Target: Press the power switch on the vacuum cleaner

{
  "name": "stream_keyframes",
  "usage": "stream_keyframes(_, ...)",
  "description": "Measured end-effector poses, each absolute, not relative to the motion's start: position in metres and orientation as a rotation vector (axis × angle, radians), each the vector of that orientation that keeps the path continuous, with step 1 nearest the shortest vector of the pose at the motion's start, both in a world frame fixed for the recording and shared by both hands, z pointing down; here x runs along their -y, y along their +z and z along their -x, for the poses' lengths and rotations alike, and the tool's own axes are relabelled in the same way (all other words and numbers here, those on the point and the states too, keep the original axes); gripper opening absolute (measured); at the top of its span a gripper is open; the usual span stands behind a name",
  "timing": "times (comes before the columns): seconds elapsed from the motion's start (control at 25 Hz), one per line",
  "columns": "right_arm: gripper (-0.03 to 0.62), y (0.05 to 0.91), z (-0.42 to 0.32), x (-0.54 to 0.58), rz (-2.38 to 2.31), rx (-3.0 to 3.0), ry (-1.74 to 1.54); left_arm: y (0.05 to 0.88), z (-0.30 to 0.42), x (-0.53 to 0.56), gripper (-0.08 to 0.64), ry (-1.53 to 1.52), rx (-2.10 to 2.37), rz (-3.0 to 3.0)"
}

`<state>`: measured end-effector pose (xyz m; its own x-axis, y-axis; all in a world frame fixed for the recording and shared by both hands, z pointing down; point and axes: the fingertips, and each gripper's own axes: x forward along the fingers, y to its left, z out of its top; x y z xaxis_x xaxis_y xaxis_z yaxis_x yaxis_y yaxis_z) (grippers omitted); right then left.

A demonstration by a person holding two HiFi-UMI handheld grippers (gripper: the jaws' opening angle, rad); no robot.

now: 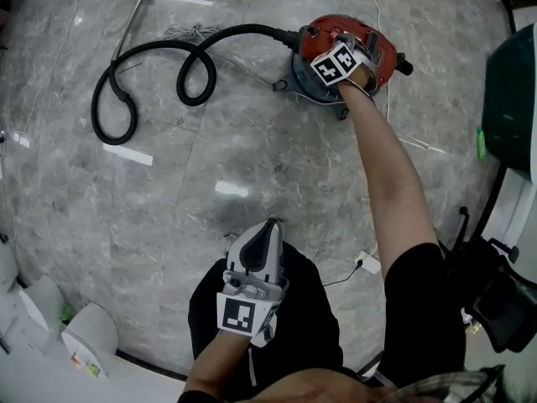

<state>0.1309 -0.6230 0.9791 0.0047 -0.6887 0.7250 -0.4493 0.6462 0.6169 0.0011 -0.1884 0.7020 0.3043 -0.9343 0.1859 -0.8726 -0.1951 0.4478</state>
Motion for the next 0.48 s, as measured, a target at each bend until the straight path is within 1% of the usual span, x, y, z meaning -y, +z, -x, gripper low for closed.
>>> stream_keyframes(0.08,0.017,0.984,-0.125,0.618,-0.900,1.627,-0.289,0.699,0.001,0.193,0.018,-0.202,1.609,-2.088)
stream_keyframes(0.16,0.017,0.985,-0.124,0.618,-0.894,1.647,-0.258,0.702,-0.002,0.191,0.018,-0.185,1.601,-2.082)
stream_keyframes(0.48,0.017,0.932,-0.120,0.608,-1.175,1.946,-0.043,0.691,-0.011,0.189,0.018,-0.174,1.527,-2.119)
